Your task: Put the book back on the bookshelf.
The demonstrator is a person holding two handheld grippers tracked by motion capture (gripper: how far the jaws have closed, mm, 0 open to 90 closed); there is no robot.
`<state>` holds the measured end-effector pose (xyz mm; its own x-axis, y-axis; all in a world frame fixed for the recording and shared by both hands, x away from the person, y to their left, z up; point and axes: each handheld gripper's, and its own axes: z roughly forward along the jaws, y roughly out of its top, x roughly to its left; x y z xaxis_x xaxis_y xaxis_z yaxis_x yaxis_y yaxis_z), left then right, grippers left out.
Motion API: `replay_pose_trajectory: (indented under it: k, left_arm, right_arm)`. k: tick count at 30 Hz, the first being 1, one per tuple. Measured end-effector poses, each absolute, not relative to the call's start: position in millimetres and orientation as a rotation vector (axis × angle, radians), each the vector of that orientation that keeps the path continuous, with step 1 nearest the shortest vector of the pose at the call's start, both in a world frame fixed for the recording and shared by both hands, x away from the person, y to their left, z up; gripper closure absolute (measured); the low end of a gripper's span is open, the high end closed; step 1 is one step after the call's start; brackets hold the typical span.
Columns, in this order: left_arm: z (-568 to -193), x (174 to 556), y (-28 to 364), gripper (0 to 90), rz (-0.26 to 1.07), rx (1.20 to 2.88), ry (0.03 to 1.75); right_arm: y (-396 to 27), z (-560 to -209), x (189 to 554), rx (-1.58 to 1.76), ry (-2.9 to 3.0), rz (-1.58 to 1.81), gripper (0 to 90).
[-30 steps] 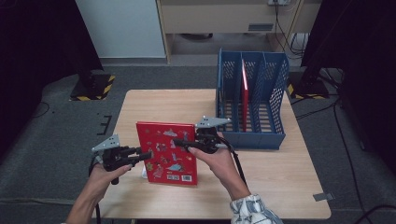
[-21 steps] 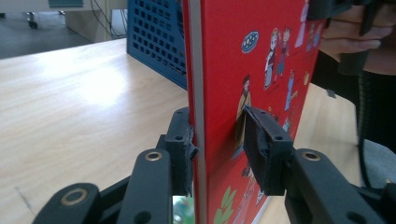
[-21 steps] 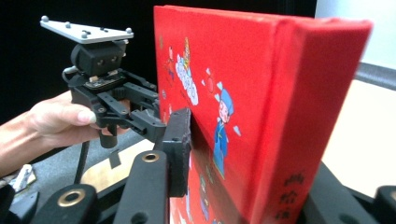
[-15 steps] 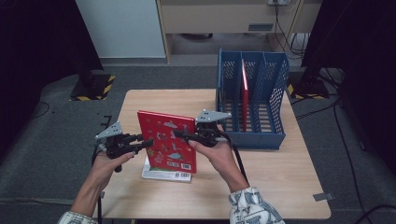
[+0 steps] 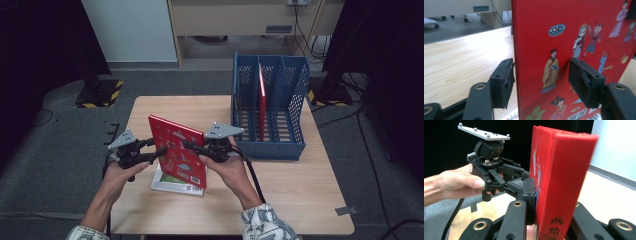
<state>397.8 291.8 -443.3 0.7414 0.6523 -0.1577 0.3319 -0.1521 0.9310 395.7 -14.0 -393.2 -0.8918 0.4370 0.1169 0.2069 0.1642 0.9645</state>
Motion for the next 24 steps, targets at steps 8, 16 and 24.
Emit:
replay_pose_trajectory:
  k: [8, 16, 24]
  left_arm:
    - [-458.8, 394.9, 297.9, 27.2, 0.352, 1.748, 0.858]
    - [-474.0, 388.2, 294.9, 23.2, 0.37, 1.775, 0.889]
    - [-484.3, 385.2, 282.5, 13.8, 0.381, 1.851, 0.873]
  right_arm:
    - [-15.7, -393.4, 397.3, 0.623, 2.198, 1.779, 79.4]
    - [-20.7, -397.1, 395.2, 0.646, 2.181, 1.776, 78.4]
    - [-18.6, -396.9, 387.5, 0.636, 2.171, 1.758, 77.5]
